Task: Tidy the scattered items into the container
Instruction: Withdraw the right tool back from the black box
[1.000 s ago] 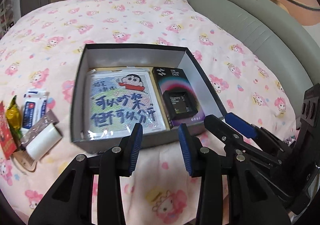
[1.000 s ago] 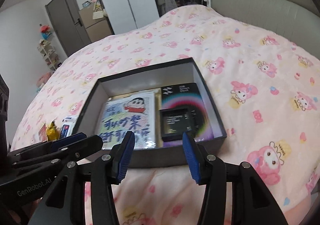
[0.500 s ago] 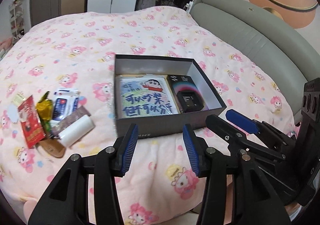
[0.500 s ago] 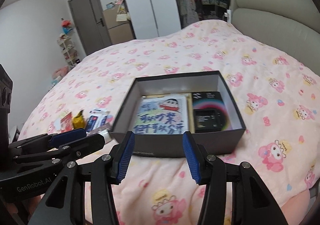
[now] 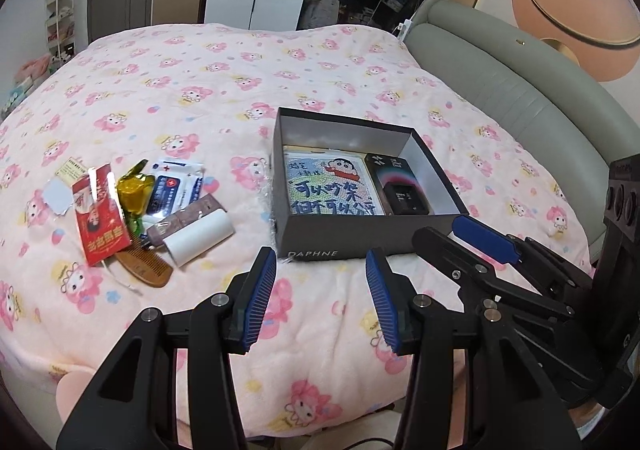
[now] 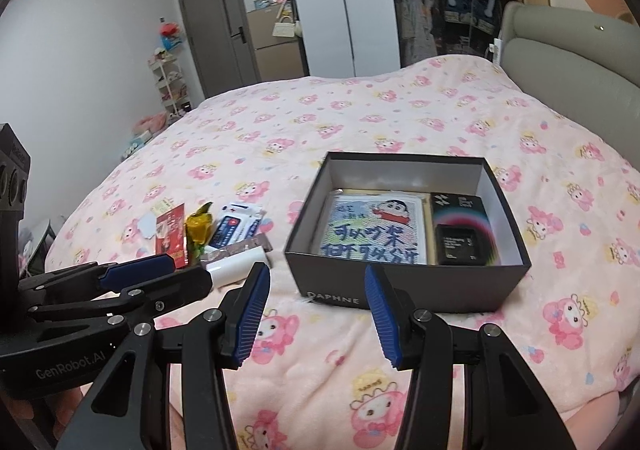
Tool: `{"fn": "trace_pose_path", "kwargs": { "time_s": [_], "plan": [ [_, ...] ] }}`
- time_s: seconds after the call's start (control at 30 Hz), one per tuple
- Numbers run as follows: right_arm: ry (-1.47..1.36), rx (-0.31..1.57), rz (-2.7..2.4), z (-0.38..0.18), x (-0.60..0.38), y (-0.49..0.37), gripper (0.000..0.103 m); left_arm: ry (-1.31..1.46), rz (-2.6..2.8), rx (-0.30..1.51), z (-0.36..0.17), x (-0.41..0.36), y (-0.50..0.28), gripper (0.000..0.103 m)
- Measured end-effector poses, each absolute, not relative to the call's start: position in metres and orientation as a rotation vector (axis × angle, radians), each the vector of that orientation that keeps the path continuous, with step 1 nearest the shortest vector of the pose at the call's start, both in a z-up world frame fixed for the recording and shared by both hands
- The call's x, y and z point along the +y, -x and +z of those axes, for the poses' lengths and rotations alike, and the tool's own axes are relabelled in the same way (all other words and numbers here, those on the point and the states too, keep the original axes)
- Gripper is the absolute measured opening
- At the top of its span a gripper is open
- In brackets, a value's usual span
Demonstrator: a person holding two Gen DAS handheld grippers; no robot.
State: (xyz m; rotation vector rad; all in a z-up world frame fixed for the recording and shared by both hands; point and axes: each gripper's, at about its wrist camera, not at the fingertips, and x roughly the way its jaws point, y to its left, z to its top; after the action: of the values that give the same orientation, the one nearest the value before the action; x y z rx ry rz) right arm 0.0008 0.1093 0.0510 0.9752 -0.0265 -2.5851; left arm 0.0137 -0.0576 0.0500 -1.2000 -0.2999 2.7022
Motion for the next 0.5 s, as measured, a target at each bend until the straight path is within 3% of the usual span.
{"fn": "trace_pose_path", "kwargs": {
  "time_s": [0.5],
  "plan": [
    [-0.980, 0.099, -2.492, 0.042, 0.052, -0.017, 0.045, 1.231, 2.776, -0.394, 0.033, -0.110, -0.051, 0.048]
  ]
}}
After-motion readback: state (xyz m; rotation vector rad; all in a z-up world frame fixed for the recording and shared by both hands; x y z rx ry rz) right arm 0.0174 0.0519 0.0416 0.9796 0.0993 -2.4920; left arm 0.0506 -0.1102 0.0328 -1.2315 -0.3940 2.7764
